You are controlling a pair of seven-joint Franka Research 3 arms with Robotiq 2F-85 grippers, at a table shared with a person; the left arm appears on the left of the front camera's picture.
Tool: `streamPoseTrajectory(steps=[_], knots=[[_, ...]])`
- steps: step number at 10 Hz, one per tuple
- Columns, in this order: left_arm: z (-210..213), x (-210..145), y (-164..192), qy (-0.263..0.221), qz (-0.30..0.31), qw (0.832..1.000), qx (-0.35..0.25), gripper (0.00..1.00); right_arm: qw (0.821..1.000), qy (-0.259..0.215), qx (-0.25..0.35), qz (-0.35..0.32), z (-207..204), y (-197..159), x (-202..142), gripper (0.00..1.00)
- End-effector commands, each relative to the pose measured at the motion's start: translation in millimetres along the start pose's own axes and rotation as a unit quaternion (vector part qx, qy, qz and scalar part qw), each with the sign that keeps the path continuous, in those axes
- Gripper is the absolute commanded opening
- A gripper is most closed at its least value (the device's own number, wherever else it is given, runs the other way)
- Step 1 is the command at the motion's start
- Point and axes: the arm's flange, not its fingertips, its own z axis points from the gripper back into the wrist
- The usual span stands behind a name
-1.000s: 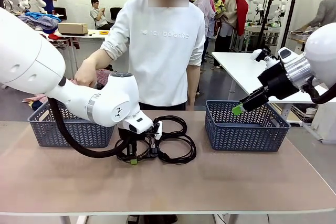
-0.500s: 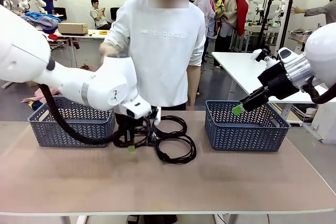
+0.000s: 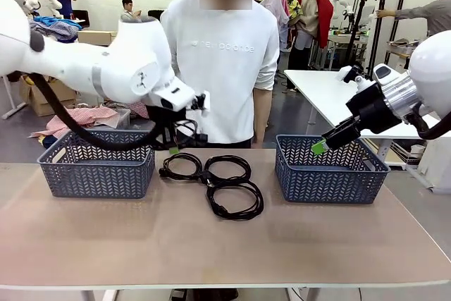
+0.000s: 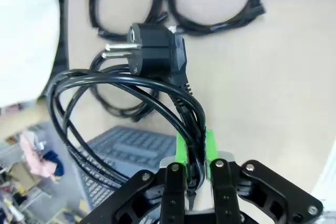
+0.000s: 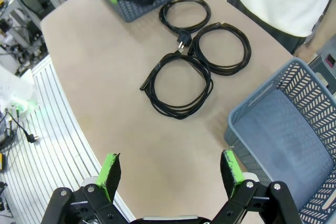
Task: Organize the cables according to human instructions.
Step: Pick up a bundle of cables and place it in the basket indicated by the human.
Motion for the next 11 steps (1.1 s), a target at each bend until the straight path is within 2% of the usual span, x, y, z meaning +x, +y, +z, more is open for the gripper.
streamPoseTrajectory(steps=[1, 5, 8, 11], knots=[[17.8, -33.7, 22.7, 0.012, 0.022, 0.999, 0.021, 0.0, 1.0, -0.012, 0.01, 0.008, -2.3, -2.8, -0.8, 1.0], [44.2, -119.8, 48.2, 0.008, 0.091, 0.995, 0.043, 0.0, 1.0, -0.012, 0.01, 0.008, -2.3, -2.8, -0.8, 1.0], [25.4, -168.6, 52.7, 0.016, 0.129, 0.991, 0.036, 0.0, 1.0, -0.012, 0.01, 0.008, -2.3, -2.8, -0.8, 1.0], [1.3, -192.1, 55.3, 0.02, 0.153, 0.987, 0.039, 0.0, 1.0, -0.012, 0.01, 0.008, -2.3, -2.8, -0.8, 1.0]])
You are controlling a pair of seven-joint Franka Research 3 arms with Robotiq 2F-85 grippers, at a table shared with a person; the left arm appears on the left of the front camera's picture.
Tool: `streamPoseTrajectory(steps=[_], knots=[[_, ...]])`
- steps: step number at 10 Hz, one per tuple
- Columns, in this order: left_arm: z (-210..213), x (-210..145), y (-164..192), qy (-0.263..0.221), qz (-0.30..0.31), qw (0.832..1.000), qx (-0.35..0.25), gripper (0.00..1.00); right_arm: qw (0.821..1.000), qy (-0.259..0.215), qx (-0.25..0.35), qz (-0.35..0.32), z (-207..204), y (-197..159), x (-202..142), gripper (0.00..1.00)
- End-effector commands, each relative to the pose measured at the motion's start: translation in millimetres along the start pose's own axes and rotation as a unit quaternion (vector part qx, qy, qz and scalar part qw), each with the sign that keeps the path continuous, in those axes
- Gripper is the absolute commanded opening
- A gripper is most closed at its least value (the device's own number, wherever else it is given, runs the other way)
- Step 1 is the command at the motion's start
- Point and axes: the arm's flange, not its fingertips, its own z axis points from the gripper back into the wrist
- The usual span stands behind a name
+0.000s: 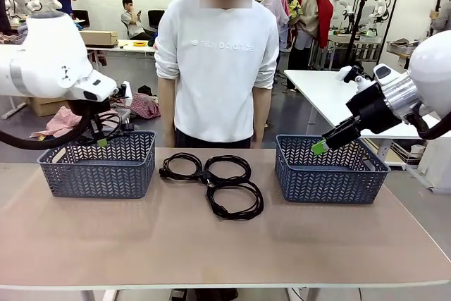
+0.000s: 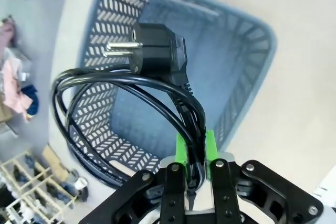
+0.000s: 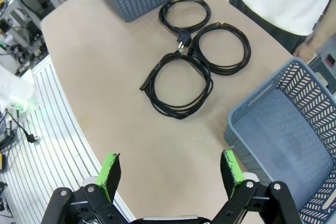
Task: Organize the cables according to human instructions.
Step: Pick up a bundle of cables and place it in the basket indicated by the human.
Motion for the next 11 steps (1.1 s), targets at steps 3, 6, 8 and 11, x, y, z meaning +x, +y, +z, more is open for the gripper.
streamPoseTrajectory(steps=[3, 6, 8, 11], knots=[[-27.3, -6.1, 9.5, -0.022, 0.025, 0.999, 0.018, 0.0, 1.0, -0.012, 0.01, 0.008, -2.4, -2.6, -0.7, 1.0], [-41.3, -5.8, 11.4, -0.018, 0.031, 0.999, 0.012, 0.0, 1.0, -0.012, 0.01, 0.008, -2.4, -2.6, -0.7, 1.0], [-43.5, -7.1, 11.9, -0.015, 0.032, 0.999, -0.001, 0.35, 1.0, -0.012, 0.01, 0.008, -2.4, -2.6, -0.7, 1.0], [-36.6, -9.1, 16.7, -0.017, 0.043, 0.999, -0.007, 0.73, 1.0, -0.012, 0.01, 0.008, -2.4, -2.6, -0.7, 1.0]])
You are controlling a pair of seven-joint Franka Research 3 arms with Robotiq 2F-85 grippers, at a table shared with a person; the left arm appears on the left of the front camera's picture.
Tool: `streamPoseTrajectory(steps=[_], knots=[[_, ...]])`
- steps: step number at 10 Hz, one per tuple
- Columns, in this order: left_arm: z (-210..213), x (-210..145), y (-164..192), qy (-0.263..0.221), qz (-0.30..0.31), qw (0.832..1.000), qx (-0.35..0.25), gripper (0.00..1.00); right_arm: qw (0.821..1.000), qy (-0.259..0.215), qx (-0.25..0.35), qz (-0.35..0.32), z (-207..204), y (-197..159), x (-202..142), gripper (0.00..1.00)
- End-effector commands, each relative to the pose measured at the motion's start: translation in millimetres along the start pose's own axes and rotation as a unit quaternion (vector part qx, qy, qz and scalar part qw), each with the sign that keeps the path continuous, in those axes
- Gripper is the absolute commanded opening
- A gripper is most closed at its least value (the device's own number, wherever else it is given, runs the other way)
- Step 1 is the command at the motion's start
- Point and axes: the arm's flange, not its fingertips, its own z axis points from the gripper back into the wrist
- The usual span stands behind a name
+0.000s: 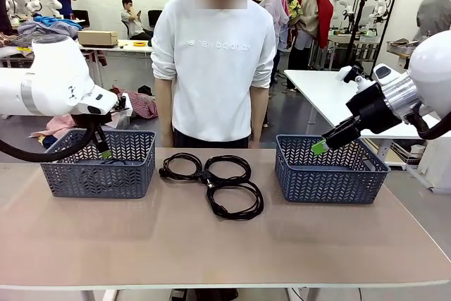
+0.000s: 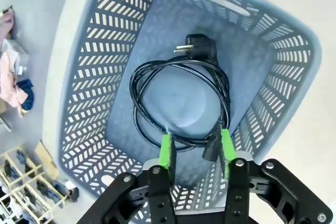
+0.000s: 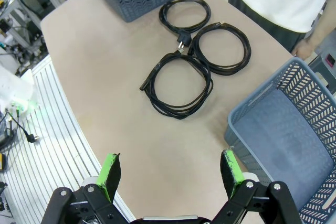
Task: Organize the cables according to human instructions.
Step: Pick up a bundle of cables and place it in the basket indicated by the human.
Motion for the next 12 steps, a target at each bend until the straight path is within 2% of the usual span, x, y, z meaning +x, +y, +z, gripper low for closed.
streamPoseTrajectory(steps=[1, 2, 3, 4, 5, 6, 8, 10, 11, 12], knots=[[10.1, -2.0, 4.2, -0.011, 0.015, 1.0, -0.018, 0.56, 1.0, -0.013, 0.01, 0.008, -2.4, -2.7, -0.7, 1.0], [11.6, -2.3, 4.0, -0.005, 0.021, 0.999, -0.024, 0.93, 1.0, -0.013, 0.01, 0.008, -2.4, -2.7, -0.7, 1.0], [12.4, -3.4, 3.9, -0.001, 0.025, 0.999, -0.033, 0.75, 1.0, -0.013, 0.01, 0.008, -2.4, -2.7, -0.7, 1.0], [13.0, -4.7, 4.5, 0.003, 0.032, 0.999, -0.036, 1.0, 1.0, -0.013, 0.01, 0.008, -2.4, -2.7, -0.7, 1.0], [13.6, -6.4, 4.5, 0.004, 0.037, 0.999, -0.04, 0.95, 1.0, -0.013, 0.01, 0.008, -2.4, -2.7, -0.7, 1.0], [14.5, -6.9, 3.3, 0.004, 0.041, 0.998, -0.041, 1.0, 1.0, -0.013, 0.01, 0.008, -2.4, -2.7, -0.7, 1.0], [17.3, -9.8, -0.3, -0.002, 0.047, 0.998, -0.043, 1.0, 1.0, -0.013, 0.01, 0.008, -2.4, -2.7, -0.7, 1.0], [23.7, -13.9, -4.8, -0.032, 0.068, 0.996, -0.039, 1.0, 1.0, -0.013, 0.01, 0.008, -2.4, -2.7, -0.7, 1.0], [13.8, -6.2, 1.0, -0.003, 0.042, 0.998, -0.041, 1.0, 1.0, -0.013, 0.01, 0.008, -2.4, -2.7, -0.7, 1.0], [13.8, -6.2, 1.0, -0.003, 0.042, 0.998, -0.041, 1.0, 1.0, -0.013, 0.01, 0.008, -2.4, -2.7, -0.7, 1.0]])
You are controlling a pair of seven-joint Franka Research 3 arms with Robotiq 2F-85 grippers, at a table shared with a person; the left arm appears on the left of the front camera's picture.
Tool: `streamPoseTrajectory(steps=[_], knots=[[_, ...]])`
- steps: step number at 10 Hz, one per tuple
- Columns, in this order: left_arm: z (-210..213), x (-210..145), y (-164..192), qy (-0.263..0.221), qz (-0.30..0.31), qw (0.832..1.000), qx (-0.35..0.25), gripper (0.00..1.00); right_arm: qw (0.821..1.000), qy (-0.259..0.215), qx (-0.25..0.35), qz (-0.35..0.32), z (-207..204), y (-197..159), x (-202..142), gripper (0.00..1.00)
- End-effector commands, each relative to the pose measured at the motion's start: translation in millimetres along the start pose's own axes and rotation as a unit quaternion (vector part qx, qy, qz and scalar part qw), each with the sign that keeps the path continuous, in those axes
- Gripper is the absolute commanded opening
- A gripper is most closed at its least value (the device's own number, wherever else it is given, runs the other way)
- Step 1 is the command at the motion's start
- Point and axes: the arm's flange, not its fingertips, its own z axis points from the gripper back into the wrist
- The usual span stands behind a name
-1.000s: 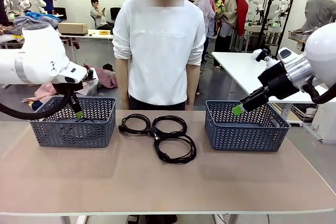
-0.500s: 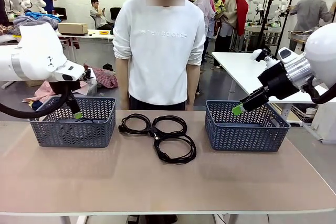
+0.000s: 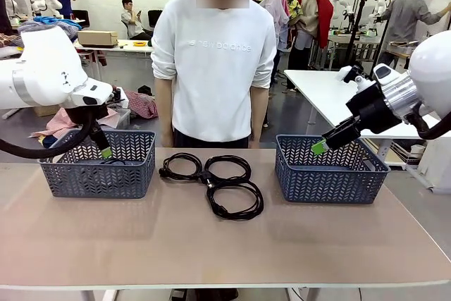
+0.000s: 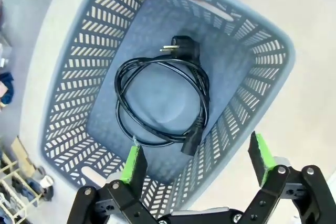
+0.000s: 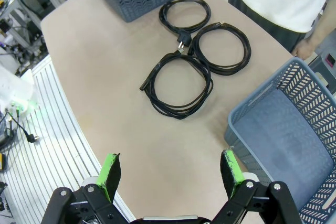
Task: Organize the cables according to human instructions.
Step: Pick up a bundle of cables and place it in the basket indicated by the human.
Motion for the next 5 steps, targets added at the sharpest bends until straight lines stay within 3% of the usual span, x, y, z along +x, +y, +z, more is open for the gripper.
streamPoseTrajectory(steps=[1, 3, 5], knots=[[-2.7, -0.6, 1.8, 0.008, -0.006, 1.0, 0.002, 1.0, 1.0, -0.013, 0.01, 0.008, -2.4, -2.7, -0.8, 1.0], [-2.5, 0.1, -0.2, 0.002, -0.001, 1.0, -0.001, 1.0, 1.0, -0.013, 0.01, 0.008, -2.4, -2.7, -0.8, 1.0], [18.7, 7.0, -31.9, -0.045, 0.009, 0.999, 0.001, 1.0, 1.0, -0.013, 0.01, 0.008, -2.4, -2.7, -0.8, 1.0]])
